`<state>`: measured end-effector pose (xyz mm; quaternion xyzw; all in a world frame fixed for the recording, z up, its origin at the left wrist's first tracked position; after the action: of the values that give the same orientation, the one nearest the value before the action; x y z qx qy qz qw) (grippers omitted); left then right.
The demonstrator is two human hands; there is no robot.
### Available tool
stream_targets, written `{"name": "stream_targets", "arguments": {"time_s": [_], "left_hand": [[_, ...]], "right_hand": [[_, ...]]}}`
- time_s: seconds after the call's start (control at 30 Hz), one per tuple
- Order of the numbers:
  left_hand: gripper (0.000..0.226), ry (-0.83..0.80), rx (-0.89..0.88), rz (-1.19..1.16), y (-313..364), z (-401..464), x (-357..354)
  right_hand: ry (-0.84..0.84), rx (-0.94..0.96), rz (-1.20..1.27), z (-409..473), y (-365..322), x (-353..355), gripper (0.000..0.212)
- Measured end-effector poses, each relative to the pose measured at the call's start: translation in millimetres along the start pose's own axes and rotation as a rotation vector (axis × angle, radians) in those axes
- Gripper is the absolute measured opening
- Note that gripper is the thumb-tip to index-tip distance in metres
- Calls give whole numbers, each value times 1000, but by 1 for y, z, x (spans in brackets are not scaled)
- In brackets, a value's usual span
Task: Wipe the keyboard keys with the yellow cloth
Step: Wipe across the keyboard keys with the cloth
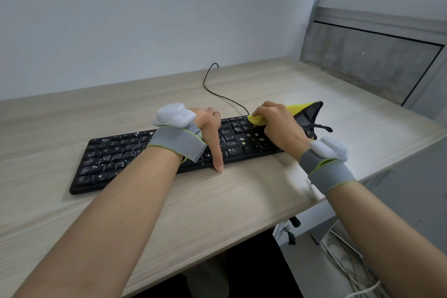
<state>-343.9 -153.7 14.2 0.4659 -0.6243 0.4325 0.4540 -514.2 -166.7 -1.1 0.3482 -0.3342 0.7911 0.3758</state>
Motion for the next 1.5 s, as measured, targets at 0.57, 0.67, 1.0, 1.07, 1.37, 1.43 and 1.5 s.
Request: {"name": "stream_targets", "arguments": {"time_s": [0.57,0.67,1.0,1.07,1.37,1.43,1.5], "left_hand": [[113,-7,12,21,-1,2,-1],[115,-6,9,27,-1,3,-2],[109,-10,16,5,-1,3,-2],[108,-20,20,-1,-1,3,-1],[139,-56,3,-8,-2,2,-2],[141,-61,5,-10,-2,4,-3],[141,-61,2,-5,-2,3,-3]], "right_hand": [[-37,28,67,10,-11,-8,53],[-61,85,109,9,-25,-13,54],[-38,72,101,1,-3,-3,53],[-29,24,93,12,-6,-8,53],[-74,198,221,-15,-11,-5,55],[-48,157,190,-10,-3,-4,54],[-26,98,141,1,-2,-7,54]]}}
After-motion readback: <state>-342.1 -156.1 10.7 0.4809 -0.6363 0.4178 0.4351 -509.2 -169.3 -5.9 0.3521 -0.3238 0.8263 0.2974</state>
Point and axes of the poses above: each hand's wrist, its own z-axis towards the middle knuckle, its own x-axis out of the back of the hand, y = z × x, the point moved 3 cm from there along z, towards the middle knuckle, and after that the axes turned 8 degrees about y, right-handed, at the moved point
